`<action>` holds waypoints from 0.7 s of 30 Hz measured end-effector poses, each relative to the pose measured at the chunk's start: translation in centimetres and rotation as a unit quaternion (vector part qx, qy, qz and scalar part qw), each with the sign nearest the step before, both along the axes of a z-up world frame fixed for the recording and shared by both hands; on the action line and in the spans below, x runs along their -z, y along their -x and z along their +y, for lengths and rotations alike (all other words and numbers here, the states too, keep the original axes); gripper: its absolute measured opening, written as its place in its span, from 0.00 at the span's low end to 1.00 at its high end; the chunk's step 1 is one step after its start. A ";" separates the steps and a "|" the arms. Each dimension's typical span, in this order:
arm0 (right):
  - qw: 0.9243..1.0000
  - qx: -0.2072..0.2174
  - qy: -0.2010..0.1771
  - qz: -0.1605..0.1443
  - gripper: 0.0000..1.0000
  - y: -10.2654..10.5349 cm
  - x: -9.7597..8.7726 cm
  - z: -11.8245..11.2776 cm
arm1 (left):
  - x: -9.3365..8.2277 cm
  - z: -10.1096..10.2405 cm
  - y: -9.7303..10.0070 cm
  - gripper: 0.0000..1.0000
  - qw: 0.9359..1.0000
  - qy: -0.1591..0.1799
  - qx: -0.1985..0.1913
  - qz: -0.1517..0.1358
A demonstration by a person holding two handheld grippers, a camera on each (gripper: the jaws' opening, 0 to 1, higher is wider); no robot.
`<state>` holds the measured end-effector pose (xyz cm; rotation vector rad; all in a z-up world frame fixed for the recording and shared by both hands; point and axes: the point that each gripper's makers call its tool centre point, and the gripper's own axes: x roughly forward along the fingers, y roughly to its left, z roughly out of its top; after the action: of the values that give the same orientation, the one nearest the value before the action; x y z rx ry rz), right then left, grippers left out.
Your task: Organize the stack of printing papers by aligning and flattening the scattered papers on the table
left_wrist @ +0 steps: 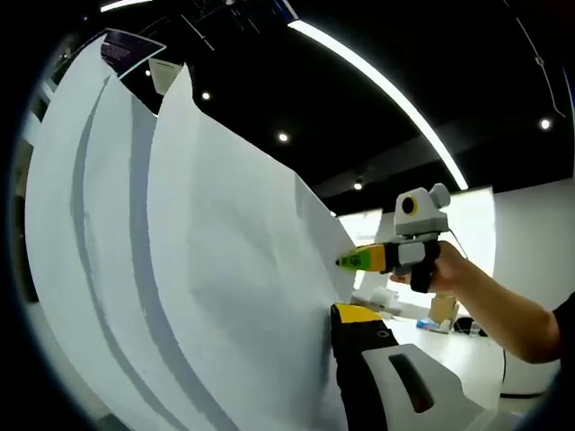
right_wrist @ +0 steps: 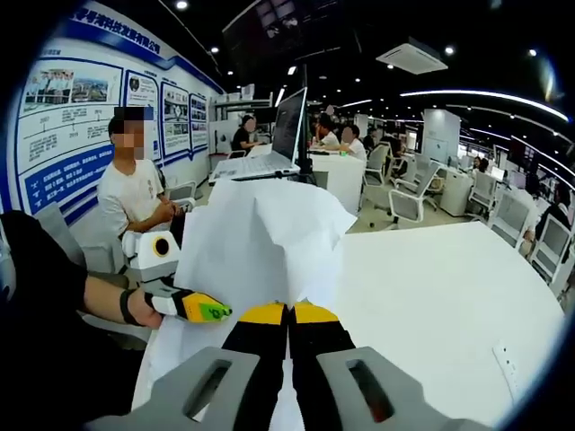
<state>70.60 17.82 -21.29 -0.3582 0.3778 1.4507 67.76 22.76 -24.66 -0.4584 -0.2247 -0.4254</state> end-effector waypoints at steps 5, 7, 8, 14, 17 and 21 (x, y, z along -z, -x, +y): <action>1.000 0.003 0.001 0.002 0.00 -0.1 0.1 0.0 | 0.0 -0.2 0.1 0.23 1.000 0.000 -0.001 0.000; 1.000 0.005 0.000 0.002 0.00 -0.2 0.1 0.0 | 0.0 -0.2 0.1 0.23 1.000 -0.001 -0.002 0.000; 1.000 0.005 0.000 0.002 0.00 -0.2 0.1 0.0 | 0.0 -0.1 0.1 0.22 1.000 -0.002 -0.002 -0.001; 1.000 0.009 -0.004 0.001 0.00 -0.4 0.1 0.1 | -0.1 -0.4 0.3 0.20 1.000 -0.006 -0.005 -0.007; 1.000 0.011 -0.008 0.004 0.00 -0.4 0.1 0.2 | -0.2 -0.4 0.4 0.15 1.000 -0.005 -0.004 -0.009; 1.000 0.011 -0.010 0.006 0.00 -0.4 0.0 0.2 | -0.3 -0.3 0.5 0.13 1.000 -0.003 -0.004 -0.011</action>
<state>70.99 18.04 -21.32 -0.3282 0.3760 1.4343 67.25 22.41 -24.36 -0.4458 -0.2468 -0.4226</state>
